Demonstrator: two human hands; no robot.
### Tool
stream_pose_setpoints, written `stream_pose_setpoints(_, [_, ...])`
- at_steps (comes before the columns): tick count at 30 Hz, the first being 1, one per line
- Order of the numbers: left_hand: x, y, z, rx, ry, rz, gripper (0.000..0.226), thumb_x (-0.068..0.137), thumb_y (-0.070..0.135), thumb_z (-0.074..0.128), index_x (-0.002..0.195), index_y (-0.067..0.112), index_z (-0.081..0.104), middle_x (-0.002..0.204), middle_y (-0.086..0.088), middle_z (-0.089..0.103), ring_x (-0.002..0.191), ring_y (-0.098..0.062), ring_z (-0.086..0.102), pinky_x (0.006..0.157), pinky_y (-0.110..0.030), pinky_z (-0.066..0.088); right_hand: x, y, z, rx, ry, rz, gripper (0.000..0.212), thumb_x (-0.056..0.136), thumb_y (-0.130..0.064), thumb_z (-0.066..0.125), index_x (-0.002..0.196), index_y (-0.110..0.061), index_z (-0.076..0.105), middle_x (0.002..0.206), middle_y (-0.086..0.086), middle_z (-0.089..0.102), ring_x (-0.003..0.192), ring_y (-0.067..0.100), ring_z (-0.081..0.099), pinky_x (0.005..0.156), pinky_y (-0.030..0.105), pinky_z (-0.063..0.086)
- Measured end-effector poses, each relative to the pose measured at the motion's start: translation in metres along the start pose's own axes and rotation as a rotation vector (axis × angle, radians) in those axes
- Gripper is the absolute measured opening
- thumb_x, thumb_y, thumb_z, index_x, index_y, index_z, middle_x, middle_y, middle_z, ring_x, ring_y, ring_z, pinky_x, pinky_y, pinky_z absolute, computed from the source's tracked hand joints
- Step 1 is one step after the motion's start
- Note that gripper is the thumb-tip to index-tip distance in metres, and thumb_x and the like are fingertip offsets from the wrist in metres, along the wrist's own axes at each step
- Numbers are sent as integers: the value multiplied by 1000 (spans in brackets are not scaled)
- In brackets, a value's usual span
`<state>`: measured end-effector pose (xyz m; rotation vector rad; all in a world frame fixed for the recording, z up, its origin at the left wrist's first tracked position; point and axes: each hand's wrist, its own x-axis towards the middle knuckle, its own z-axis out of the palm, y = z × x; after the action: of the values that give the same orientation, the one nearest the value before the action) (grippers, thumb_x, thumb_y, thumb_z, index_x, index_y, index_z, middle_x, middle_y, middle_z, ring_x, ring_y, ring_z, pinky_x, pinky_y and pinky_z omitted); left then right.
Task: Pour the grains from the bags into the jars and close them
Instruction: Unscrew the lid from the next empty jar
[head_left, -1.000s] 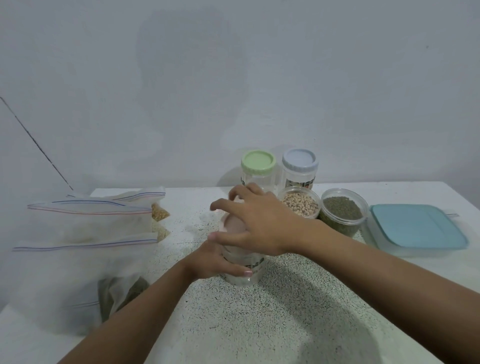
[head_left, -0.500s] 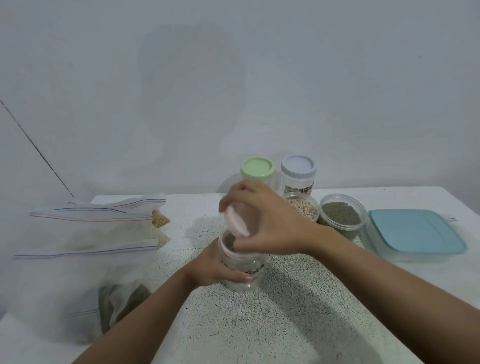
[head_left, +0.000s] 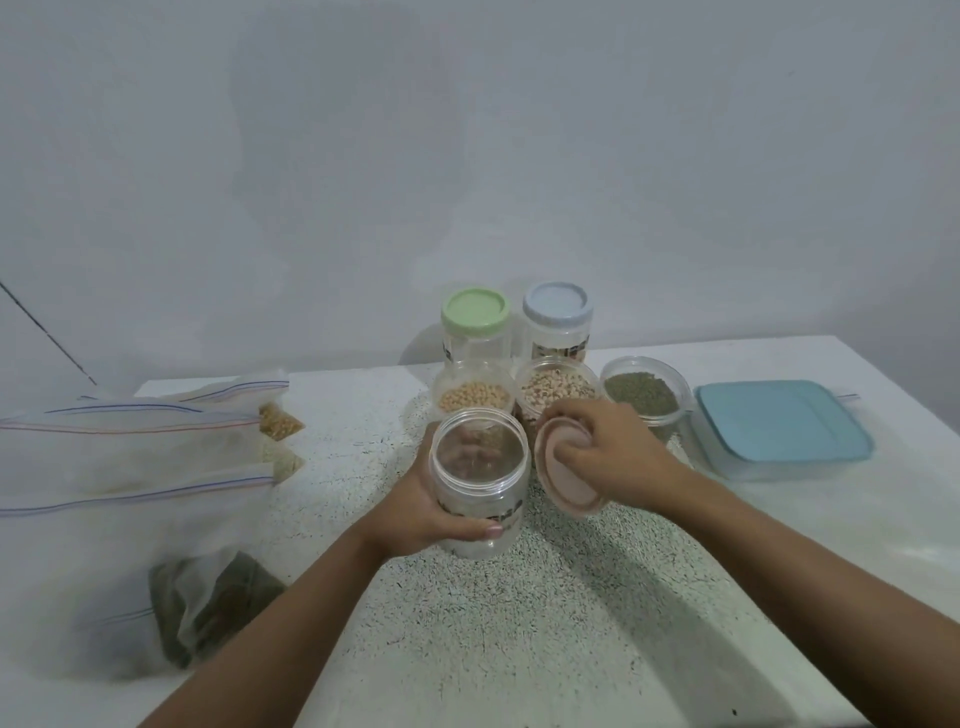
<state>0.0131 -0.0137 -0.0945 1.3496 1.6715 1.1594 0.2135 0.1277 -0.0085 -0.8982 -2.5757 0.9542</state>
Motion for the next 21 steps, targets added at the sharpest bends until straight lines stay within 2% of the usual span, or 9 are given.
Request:
stream_pose_setpoints(3, [2,-3,6,7,-6,-8,102,63,11,97,146,11,36,137,-5,62,132,-19,57,110,-39,48,-2,26,19,-69,-105,33,29,95,-5,55,118,-17,66,106,-2,72,92,10,68,67,16,54])
stream_pose_setpoints(6, [3,-2,12,-7,-6,-19,102,61,14,98,142,16,36,138,-2,59,134,-16,55,109,-33,48,-2,49,33,-78,-171,48,35,90,1,55,118,-17,67,110,-5,70,99,11,65,75,17,55])
stream_pose_setpoints(10, [4,0,19,16,44,-20,100,58,27,100,140,23,43,136,4,60,132,-15,56,108,-31,48,0,70,41,-133,-178,11,40,88,-2,59,121,-22,69,114,-6,72,105,13,66,90,34,57])
stream_pose_setpoints(13, [3,4,23,44,71,-11,93,59,28,100,137,27,50,133,9,63,127,-11,60,107,-34,50,3,83,41,-208,-189,-35,36,93,-15,62,126,-28,64,119,-4,68,109,17,63,93,39,54])
stream_pose_setpoints(16, [3,11,25,73,71,-4,95,58,37,99,139,32,50,134,14,63,127,-7,59,109,-39,48,-5,89,41,-356,-234,-85,31,98,-23,57,129,-28,62,120,3,59,110,24,55,92,39,50])
stream_pose_setpoints(18, [3,15,26,83,65,-13,98,59,39,99,143,31,48,137,13,63,128,-8,59,109,-42,48,-9,91,42,-388,-208,-133,33,100,-22,55,133,-24,61,123,5,60,112,26,54,93,39,49])
stream_pose_setpoints(21, [2,21,28,71,72,-23,101,60,36,97,146,28,44,140,11,61,130,-9,58,108,-45,50,-7,90,41,-294,-170,-185,41,98,-9,54,137,-17,60,126,6,63,112,25,60,94,37,52])
